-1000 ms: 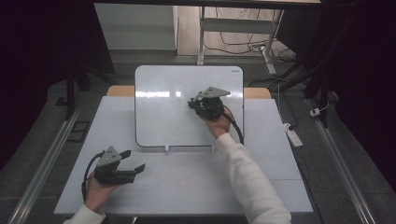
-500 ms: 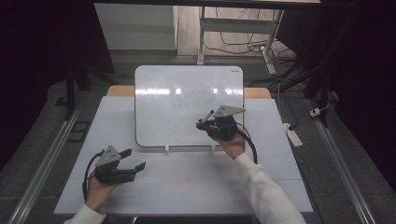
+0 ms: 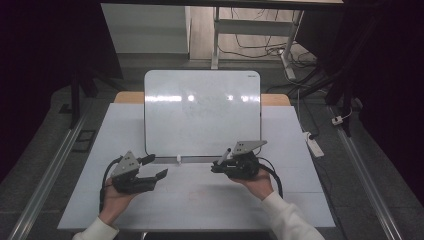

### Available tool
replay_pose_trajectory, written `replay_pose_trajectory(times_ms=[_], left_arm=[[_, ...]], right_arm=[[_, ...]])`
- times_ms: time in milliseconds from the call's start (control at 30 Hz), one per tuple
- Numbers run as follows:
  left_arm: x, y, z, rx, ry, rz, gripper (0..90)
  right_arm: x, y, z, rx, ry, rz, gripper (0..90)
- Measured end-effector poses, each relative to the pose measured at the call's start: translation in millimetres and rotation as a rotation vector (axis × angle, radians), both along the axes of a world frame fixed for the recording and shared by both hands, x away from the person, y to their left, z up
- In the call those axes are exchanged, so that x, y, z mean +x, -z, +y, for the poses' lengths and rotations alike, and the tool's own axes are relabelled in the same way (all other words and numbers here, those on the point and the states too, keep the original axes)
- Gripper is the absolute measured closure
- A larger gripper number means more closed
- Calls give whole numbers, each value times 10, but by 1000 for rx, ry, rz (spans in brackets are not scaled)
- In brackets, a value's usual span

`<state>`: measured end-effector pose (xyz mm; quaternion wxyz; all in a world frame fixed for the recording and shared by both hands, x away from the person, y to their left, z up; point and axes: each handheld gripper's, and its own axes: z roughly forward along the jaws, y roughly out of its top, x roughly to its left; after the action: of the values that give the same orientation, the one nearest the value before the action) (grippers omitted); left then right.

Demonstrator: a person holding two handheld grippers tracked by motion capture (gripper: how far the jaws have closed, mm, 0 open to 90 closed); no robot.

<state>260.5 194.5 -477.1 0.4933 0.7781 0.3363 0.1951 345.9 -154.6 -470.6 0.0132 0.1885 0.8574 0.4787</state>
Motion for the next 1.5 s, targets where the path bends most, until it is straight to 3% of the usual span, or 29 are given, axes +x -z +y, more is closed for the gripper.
replay_pose_trajectory(times_ms=[200,267,367,467,700,833,1033,1200,1400,1500], left_arm=[[68,-322,-384,53,102,-87,310],[93,-455,-525,28,150,-110,312],[166,-573,-720,-9,208,-111,316],[257,-586,-901,-5,252,-90,321],[481,-458,-1175,-33,362,16,352],[595,-379,-1251,-77,427,82,406],[675,-283,-1312,-88,494,135,562],[673,-259,-1328,-74,520,136,795],[666,-254,-1318,-75,485,133,811],[668,-266,-1277,-82,431,119,811]], right_arm=[[-37,68,-33,0,-13,34,773],[-48,77,-27,3,-20,41,772],[-68,88,-10,-1,-38,50,772],[-86,97,9,-14,-61,58,772],[-68,108,28,-45,-103,80,772],[-53,124,37,-69,-127,90,772],[-61,134,63,-101,-168,96,772],[-56,141,59,-110,-179,106,771],[-57,148,49,-117,-157,101,759],[-110,132,25,-91,-86,52,627]])
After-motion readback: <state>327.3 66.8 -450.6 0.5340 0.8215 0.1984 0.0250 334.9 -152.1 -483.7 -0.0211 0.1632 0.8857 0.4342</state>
